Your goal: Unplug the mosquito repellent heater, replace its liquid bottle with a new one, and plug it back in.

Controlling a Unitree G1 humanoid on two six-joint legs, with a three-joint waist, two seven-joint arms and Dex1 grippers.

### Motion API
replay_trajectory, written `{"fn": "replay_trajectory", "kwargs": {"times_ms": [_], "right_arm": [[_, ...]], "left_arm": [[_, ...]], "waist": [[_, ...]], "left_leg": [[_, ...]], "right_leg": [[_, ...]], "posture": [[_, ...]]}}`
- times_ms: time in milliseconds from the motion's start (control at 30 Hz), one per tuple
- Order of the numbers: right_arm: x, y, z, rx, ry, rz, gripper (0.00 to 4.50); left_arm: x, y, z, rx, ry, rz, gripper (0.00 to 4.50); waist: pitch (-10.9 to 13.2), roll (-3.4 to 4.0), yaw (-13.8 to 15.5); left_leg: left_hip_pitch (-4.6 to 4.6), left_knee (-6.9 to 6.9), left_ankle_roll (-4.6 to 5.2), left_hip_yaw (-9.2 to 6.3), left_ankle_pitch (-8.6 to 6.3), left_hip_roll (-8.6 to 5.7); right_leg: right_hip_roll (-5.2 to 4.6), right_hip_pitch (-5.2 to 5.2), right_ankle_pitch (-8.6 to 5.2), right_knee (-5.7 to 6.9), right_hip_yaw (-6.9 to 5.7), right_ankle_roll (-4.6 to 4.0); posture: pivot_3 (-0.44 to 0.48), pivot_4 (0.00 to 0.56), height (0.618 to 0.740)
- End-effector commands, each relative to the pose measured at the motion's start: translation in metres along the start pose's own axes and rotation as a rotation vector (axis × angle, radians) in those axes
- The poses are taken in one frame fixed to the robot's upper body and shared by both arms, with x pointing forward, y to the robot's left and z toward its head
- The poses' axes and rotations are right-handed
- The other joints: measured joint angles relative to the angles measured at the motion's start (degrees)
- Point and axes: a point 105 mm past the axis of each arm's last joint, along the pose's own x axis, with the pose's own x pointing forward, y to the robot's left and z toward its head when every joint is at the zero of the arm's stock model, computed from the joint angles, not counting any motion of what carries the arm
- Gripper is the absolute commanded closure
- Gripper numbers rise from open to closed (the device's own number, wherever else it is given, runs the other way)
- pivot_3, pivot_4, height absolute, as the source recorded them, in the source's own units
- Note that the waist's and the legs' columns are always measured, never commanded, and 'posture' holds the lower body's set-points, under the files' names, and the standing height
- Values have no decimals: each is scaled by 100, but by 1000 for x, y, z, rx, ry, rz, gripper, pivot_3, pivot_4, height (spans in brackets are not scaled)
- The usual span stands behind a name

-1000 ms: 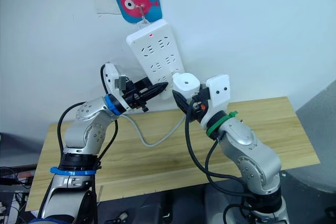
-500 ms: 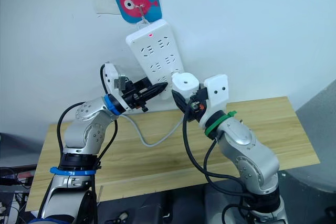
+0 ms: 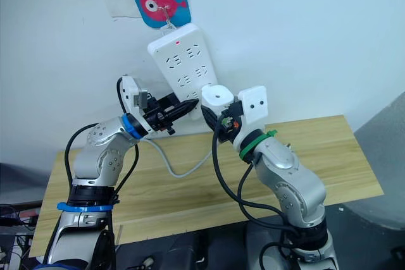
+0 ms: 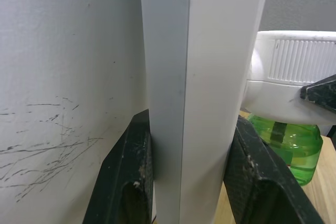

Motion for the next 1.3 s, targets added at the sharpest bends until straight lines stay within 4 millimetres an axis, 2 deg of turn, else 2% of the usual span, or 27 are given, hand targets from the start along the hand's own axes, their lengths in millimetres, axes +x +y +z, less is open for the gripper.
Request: {"fn": "replay_trajectory", "kwargs": {"times_ms": [33,300,800,867,967,1067,1300], "right_arm": [[7,3,15,-46,-47,21,1550],[12,-4,17,-91,-45,13,1550],[19,-2,16,-78,-49,17,1550],[13,-3,17,-83,-52,18,828],[-9,-7,15,-99,-30,32,39],[-34,-8,16,-113,-13,46,39],[-68,-1,12,-122,61,126,39]], "left_arm": [[12,-27,11,4,-51,-151,3156],[13,-29,12,-3,-56,-153,3156],[12,-25,10,11,-48,-132,3156],[12,-17,10,38,-49,-84,3156],[9,-8,8,48,-41,-53,3156],[8,-4,9,71,-41,-32,3156],[5,0,5,72,-30,-37,3156]], "waist": [[0,0,-19],[0,0,-51],[0,0,-67],[0,0,-67],[0,-2,21],[0,-2,66],[0,-3,72]], "left_leg": [[0,0,0,0,0,0],[1,3,0,0,0,0],[5,5,-1,0,1,1],[5,5,-1,0,1,1],[2,5,0,-9,0,-2],[-1,-6,-4,-6,-2,-4],[4,2,18,14,-14,3]], "right_leg": [[0,0,0,1,0,0],[0,1,0,5,-1,0],[0,1,2,14,1,-2],[0,1,2,15,1,-2],[-1,4,2,1,-9,-2],[-4,4,2,-6,-17,-2],[-7,5,1,-5,-8,-2]], "posture": [[-253,261,740],[-254,269,740],[-248,275,740],[-248,275,740],[-248,285,740],[-248,284,740],[-256,282,740]]}}
